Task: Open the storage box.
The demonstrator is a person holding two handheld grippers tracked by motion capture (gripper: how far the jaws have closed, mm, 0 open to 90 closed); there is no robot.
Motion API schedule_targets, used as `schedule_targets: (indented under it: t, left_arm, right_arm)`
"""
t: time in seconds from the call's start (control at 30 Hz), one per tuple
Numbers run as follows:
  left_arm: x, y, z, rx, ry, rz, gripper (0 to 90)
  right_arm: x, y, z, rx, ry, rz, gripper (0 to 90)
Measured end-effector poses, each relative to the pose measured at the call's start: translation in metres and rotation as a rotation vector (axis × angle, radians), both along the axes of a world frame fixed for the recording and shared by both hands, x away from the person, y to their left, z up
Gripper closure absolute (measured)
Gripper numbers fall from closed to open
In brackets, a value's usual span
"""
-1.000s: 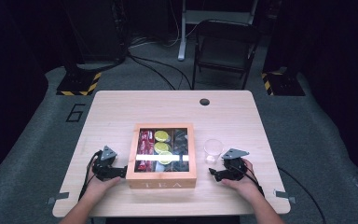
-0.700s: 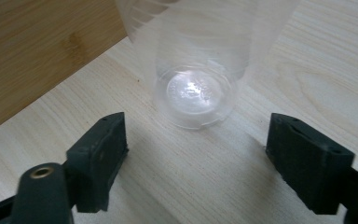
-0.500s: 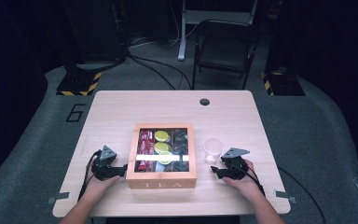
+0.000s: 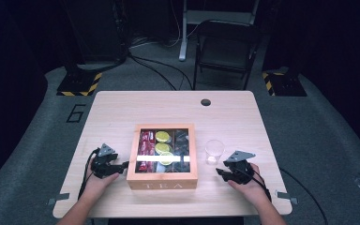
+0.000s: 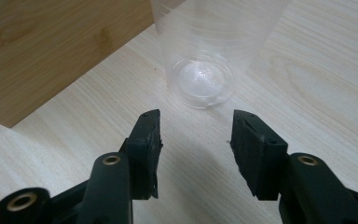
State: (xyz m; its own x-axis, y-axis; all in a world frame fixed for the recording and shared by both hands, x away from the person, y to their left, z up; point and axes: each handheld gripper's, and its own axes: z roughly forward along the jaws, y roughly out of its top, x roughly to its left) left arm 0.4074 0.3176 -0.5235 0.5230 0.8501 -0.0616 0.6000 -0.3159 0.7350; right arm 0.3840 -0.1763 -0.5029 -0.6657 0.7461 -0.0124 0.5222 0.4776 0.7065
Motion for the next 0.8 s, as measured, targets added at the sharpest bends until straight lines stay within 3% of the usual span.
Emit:
schedule_targets:
  t: [0.1,0.33,0.6,0.8]
  left_arm:
    - [0.001,0.001,0.0,0.0,-0.006,0.005,35.0]
    - [0.0,0.001,0.0,0.026,-0.01,0.0,36.4]
    - [-0.001,0.0,-0.001,0.046,-0.02,0.005,36.5]
    - [-0.001,0.0,-0.001,0.054,-0.028,0.001,36.4]
  right_arm:
    - [-0.003,-0.003,0.006,0.032,0.009,0.01,60.1]
    - [-0.013,0.0,0.016,0.057,0.013,0.045,64.2]
    - [-0.026,0.009,0.031,0.092,-0.03,0.126,68.9]
    - [-0.031,0.015,0.036,0.124,-0.061,0.144,71.0]
